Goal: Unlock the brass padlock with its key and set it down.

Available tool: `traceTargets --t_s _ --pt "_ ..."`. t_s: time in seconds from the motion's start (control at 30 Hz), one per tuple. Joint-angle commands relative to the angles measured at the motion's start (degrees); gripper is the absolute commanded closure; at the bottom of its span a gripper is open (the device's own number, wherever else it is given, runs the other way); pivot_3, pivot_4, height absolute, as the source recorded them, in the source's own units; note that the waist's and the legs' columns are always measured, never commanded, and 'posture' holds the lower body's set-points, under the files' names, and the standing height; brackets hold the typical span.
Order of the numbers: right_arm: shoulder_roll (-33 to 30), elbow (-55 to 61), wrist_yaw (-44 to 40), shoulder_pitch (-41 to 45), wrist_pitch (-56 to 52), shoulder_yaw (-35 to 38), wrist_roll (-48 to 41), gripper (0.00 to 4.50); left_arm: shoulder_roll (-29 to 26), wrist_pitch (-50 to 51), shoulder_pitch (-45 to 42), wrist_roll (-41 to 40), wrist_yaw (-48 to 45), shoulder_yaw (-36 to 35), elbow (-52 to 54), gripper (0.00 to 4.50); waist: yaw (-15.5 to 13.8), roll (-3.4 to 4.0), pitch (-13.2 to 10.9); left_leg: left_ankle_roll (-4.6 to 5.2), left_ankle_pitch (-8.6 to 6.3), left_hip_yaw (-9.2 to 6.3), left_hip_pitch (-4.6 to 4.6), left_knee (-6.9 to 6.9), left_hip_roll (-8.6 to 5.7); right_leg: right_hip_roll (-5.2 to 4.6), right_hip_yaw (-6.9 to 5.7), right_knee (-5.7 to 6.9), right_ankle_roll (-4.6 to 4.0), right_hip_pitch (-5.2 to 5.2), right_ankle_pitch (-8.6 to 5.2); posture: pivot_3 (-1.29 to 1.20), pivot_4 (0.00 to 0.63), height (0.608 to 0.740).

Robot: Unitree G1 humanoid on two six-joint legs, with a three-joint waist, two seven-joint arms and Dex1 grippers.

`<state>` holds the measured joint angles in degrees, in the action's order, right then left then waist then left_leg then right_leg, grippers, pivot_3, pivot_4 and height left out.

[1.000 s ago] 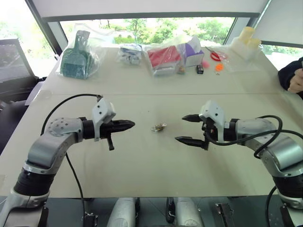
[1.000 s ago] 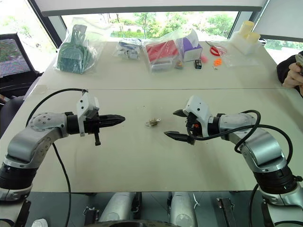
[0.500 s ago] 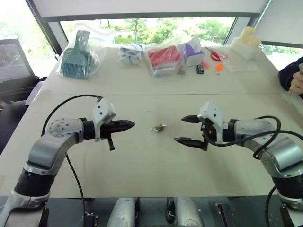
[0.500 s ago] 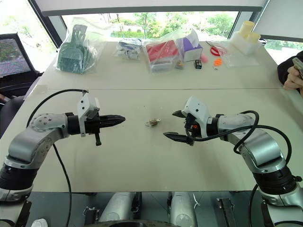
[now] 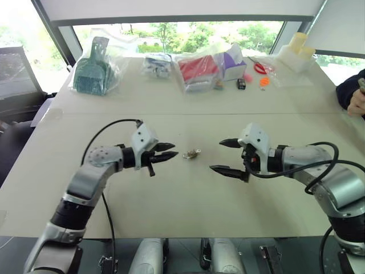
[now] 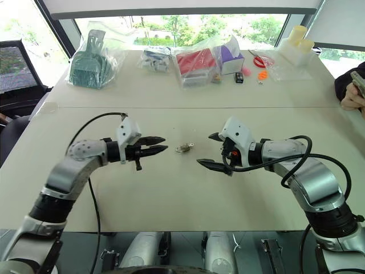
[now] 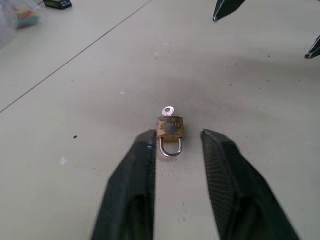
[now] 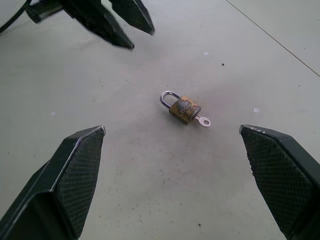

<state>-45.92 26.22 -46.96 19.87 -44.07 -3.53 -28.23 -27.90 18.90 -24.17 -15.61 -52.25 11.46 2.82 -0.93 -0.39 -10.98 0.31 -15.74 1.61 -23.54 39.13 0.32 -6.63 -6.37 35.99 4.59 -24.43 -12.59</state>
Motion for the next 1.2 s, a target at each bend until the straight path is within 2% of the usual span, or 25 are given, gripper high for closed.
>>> traceTargets --t_s 0.03,0.13,0.17,0.53,0.63,0.87,0.9,1.03,1.13,1.2 --pt "0.8 2.8 1.5 -0.4 0.5 1.6 -0.1 0.0 4.6 -7.4 -3.6 4.4 3.2 1.7 -6.5 1.42 -0.1 -0.01 0.0 0.0 0.0 0.0 0.0 0.0 0.0 0.0 0.0 0.01 0.0 0.0 0.0 0.0 0.15 0.74" --pt "1.0 3.4 2.2 -0.9 0.3 1.5 -0.2 0.0 7.1 -11.3 -4.7 6.6 3.3 2.7 -11.6 0.2 0.1 -0.02 0.0 0.0 0.0 -0.01 -0.01 0.01 0.0 0.0 0.0 0.01 0.01 0.0 0.01 0.0 0.15 0.74" --pt "1.0 3.7 2.4 -1.1 0.3 1.6 -0.2 0.0 7.7 -12.4 -5.0 7.2 3.2 3.1 -13.0 0.04 0.2 -0.02 0.0 0.01 0.0 0.0 -0.01 0.0 0.0 0.0 0.0 0.01 0.01 0.0 0.01 0.0 0.15 0.74" --pt "0.7 5.0 3.6 -2.2 0.0 2.1 -0.4 0.0 11.3 -22.3 -6.7 13.8 5.1 4.3 -27.3 0.04 -0.2 -0.05 0.0 0.02 -0.01 -0.01 0.0 0.04 0.0 -0.04 -0.01 0.02 0.01 0.03 0.01 0.0 0.15 0.74" --pt "0.6 5.0 3.6 -2.1 0.1 2.0 -0.2 0.0 11.8 -24.3 -6.9 14.3 5.0 4.1 -29.4 0.92 -0.3 -0.06 0.0 0.02 -0.01 -0.01 0.01 0.06 -0.01 -0.05 -0.01 0.02 0.01 0.05 0.02 0.0 0.15 0.74" --pt "0.5 4.6 3.4 -1.5 0.4 1.4 0.1 0.0 12.5 -26.4 -7.3 14.7 4.3 3.9 -32.2 4.26 -0.4 -0.06 0.1 0.02 -0.01 -0.01 0.05 0.06 0.01 -0.05 -0.02 0.03 0.01 0.07 0.02 0.0 0.15 0.74" --pt "0.6 4.5 3.3 -1.4 0.5 1.2 0.1 0.0 12.4 -26.5 -7.4 14.6 4.1 3.7 -32.4 4.44 -0.6 -0.06 0.1 0.02 -0.01 -0.01 0.08 0.07 0.0 -0.05 -0.02 0.03 0.01 0.11 0.02 0.0 0.15 0.74" --pt "1.0 4.1 3.5 -0.6 2.5 -0.2 2.0 0.0 10.5 -25.1 -6.9 12.9 1.0 2.9 -29.6 4.44 -1.0 -0.08 0.1 0.02 -0.01 0.02 0.12 0.07 0.01 -0.05 -0.02 0.02 0.01 0.11 0.02 0.0 0.15 0.74" --pt "0.5 0.8 3.4 1.6 10.8 -7.7 12.1 0.0 4.2 -19.5 -5.6 7.8 -7.8 1.4 -21.1 4.44 -0.5 -0.06 0.1 0.02 -0.01 0.05 0.08 0.04 0.13 0.09 -0.03 0.03 -0.03 0.01 0.02 0.0 0.15 0.74" --pt "0.9 -0.9 2.8 2.4 13.9 -9.7 14.9 0.0 2.0 -17.1 -5.4 5.8 -10.3 0.8 -17.9 4.44 0.0 -0.04 0.1 0.02 -0.01 0.04 0.05 0.0 0.19 0.15 -0.02 0.03 -0.05 -0.03 0.01 0.0 0.15 0.74"
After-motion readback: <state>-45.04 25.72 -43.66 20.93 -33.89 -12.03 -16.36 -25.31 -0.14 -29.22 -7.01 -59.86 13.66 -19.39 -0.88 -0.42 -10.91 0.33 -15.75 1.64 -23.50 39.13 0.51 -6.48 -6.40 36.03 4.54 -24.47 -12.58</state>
